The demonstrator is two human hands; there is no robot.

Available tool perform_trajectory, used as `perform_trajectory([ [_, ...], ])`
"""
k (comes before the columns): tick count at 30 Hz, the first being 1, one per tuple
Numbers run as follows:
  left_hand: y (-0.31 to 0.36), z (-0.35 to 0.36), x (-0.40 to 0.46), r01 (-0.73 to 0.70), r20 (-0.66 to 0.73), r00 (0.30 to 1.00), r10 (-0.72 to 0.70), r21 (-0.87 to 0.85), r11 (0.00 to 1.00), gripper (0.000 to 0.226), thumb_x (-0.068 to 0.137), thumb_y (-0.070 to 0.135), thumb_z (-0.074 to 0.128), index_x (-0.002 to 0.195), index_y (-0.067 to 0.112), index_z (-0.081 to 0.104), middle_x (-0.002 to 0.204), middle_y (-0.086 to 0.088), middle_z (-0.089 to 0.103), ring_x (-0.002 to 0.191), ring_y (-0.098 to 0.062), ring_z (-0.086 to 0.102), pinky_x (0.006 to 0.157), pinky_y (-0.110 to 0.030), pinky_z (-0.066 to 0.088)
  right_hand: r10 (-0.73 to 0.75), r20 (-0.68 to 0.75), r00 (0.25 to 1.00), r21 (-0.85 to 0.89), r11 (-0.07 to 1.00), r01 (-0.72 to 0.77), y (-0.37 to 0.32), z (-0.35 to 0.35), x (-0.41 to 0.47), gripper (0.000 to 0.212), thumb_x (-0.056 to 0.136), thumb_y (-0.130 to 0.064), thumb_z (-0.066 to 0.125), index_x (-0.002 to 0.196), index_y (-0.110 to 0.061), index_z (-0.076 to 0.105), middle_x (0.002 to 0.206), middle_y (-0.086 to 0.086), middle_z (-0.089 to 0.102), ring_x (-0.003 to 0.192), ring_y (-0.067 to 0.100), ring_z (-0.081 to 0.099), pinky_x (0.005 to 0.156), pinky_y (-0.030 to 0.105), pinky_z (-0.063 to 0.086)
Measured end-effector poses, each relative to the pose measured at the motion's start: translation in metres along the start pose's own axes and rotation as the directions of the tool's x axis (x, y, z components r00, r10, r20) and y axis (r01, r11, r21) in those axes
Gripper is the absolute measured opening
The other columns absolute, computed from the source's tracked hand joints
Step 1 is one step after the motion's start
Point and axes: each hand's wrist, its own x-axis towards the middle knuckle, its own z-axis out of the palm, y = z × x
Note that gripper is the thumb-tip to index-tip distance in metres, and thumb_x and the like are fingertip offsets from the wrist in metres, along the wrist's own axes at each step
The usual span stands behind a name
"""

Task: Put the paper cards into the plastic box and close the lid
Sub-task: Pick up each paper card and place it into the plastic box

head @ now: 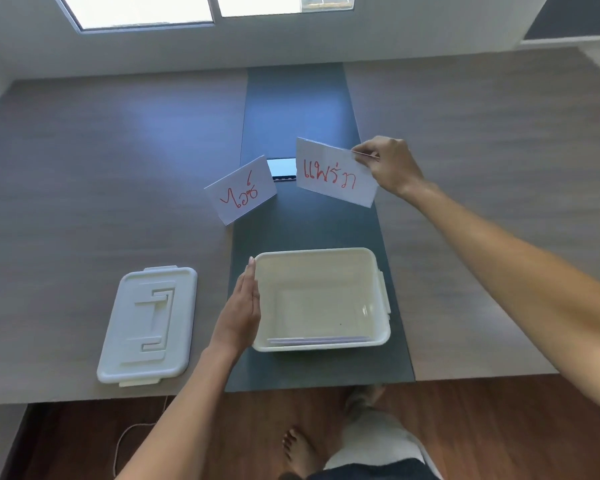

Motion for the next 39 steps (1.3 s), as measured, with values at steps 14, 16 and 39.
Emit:
perform_trajectory([
  [14, -0.004, 0.0, 0.002, -0.053, -0.002, 0.999, 0.053, -0.022, 0.998, 0.055, 0.104, 0.033, 0.026, 0.157, 0.022, 0.013, 0.159, 0.004, 0.024, 0.126, 0.033, 0.009, 0.098, 0.011, 0.007, -0.11, 0.064, 0.992, 0.24, 0.967, 0.092, -0.071, -0.037, -0.117, 0.026, 0.092, -0.022, 0.068, 0.113, -0.008, 0.074, 0.104, 0.006, 0.073, 0.093, 0.022, 0.068, 0.075, 0.028, 0.058],
  [16, -0.005, 0.0, 0.002, -0.058, 0.001, 0.998, 0.058, -0.029, 0.998, 0.055, 0.104, 0.035, 0.025, 0.156, 0.025, 0.014, 0.159, 0.007, 0.023, 0.123, 0.038, 0.007, 0.098, 0.011, 0.007, -0.129, 0.099, 0.987, 0.26, 0.96, 0.099, -0.072, -0.031, -0.135, 0.025, 0.092, -0.019, 0.068, 0.113, -0.007, 0.074, 0.103, 0.006, 0.073, 0.091, 0.017, 0.068, 0.077, 0.017, 0.055],
  [39, -0.003, 0.0, 0.001, 0.014, -0.007, 1.0, -0.014, -0.09, 0.996, 0.051, 0.106, 0.036, 0.024, 0.156, 0.027, 0.018, 0.146, 0.027, 0.023, 0.118, 0.04, 0.011, 0.093, 0.013, 0.009, 0.03, 0.55, 0.835, 0.175, 0.973, -0.15, -0.02, 0.062, -0.249, 0.025, 0.096, -0.015, 0.058, 0.113, -0.024, 0.075, 0.108, -0.018, 0.072, 0.103, -0.002, 0.064, 0.096, 0.017, 0.049],
])
